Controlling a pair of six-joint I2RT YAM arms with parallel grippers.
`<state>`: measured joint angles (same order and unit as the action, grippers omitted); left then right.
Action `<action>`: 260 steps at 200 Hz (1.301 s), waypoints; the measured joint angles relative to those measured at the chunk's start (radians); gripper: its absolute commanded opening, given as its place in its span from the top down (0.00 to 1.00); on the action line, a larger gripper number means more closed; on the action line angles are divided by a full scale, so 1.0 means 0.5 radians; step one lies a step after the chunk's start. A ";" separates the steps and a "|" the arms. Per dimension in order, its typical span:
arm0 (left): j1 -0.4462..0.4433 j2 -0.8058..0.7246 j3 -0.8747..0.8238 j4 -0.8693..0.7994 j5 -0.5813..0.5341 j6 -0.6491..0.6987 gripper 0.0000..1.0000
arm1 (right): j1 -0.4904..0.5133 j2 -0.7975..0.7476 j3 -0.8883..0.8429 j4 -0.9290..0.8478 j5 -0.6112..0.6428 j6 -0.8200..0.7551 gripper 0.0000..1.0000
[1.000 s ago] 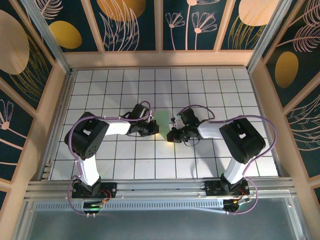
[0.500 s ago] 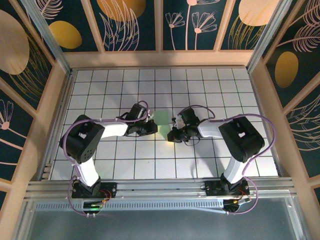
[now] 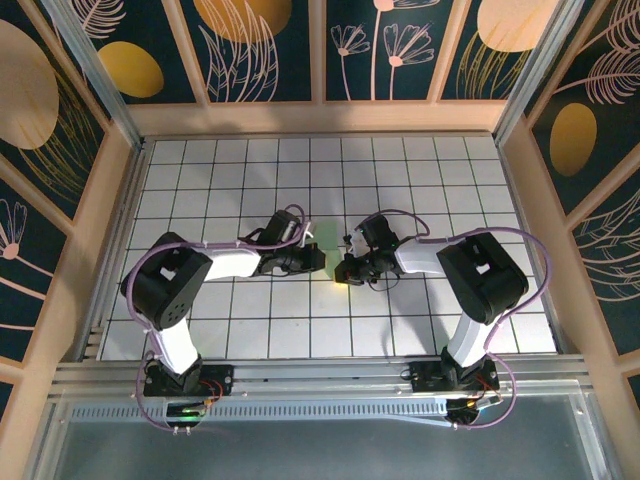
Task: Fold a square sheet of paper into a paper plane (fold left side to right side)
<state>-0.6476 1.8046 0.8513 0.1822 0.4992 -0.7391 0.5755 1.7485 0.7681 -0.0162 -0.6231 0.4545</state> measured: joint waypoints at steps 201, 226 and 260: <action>0.002 0.142 0.085 -0.043 -0.130 -0.063 0.96 | 0.000 0.010 0.022 -0.042 0.004 -0.008 1.00; 0.027 0.144 0.076 -0.027 -0.115 -0.091 0.96 | 0.000 0.010 0.022 -0.043 0.004 -0.008 1.00; 0.124 0.145 0.038 0.021 -0.049 -0.103 0.96 | 0.000 0.010 0.022 -0.043 0.007 -0.012 1.00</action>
<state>-0.5858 1.8771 0.8703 0.1928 0.4747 -0.7906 0.5755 1.7535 0.7792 -0.0376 -0.6197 0.4484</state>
